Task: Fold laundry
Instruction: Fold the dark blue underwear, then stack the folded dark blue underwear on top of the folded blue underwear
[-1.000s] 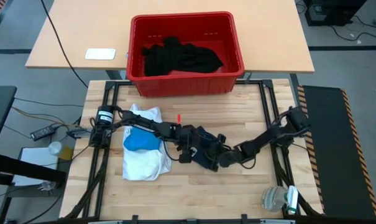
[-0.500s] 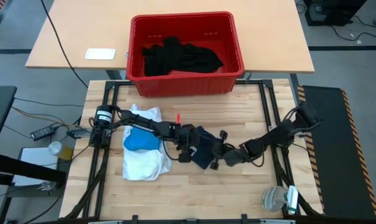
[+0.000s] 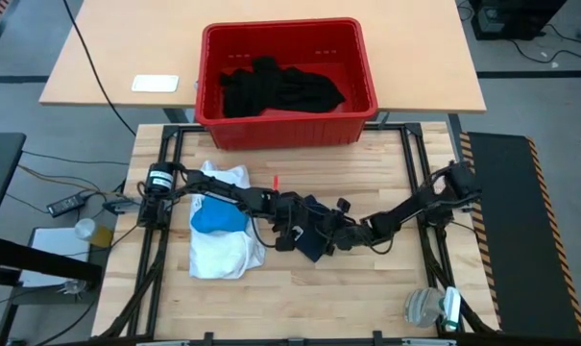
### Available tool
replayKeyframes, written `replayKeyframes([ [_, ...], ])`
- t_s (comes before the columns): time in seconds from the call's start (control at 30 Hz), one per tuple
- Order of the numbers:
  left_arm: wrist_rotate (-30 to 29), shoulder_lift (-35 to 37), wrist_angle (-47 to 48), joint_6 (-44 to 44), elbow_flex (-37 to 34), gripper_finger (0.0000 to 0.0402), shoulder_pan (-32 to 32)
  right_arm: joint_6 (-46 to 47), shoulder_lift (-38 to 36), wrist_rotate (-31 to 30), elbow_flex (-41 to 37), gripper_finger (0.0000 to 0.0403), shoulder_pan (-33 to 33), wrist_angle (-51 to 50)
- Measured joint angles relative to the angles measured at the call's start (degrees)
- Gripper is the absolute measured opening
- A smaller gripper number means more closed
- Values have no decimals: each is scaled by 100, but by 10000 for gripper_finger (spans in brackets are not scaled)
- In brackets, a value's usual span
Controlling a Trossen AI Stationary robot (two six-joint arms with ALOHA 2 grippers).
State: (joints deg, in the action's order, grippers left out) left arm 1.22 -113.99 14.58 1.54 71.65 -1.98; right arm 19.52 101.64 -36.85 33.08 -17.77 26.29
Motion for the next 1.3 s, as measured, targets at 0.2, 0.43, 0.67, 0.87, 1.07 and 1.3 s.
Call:
replayKeyframes([
  [0.2, 3, 4, 15, 0, 1, 192, -17, -354, -1041, -194, 37, 169, -209, -122],
  [0.43, 15, 4, 23, 15, 1, 192, -17, 339, -769, -411, -215, 169, -97, -471],
  [0.67, 17, 7, 43, 11, 3, 192, -17, 1156, -85, -87, -596, 168, -96, 571],
  [0.87, -40, 104, 55, 172, 3, 192, -17, 314, -542, -172, -455, 164, -214, 937],
  [1.07, -153, 273, 64, 284, 7, 193, -19, 63, -771, 456, -380, 163, -208, 864],
  [1.3, -155, 431, 34, 628, 5, 192, -126, 1259, -180, 436, -453, 163, -153, 409],
])
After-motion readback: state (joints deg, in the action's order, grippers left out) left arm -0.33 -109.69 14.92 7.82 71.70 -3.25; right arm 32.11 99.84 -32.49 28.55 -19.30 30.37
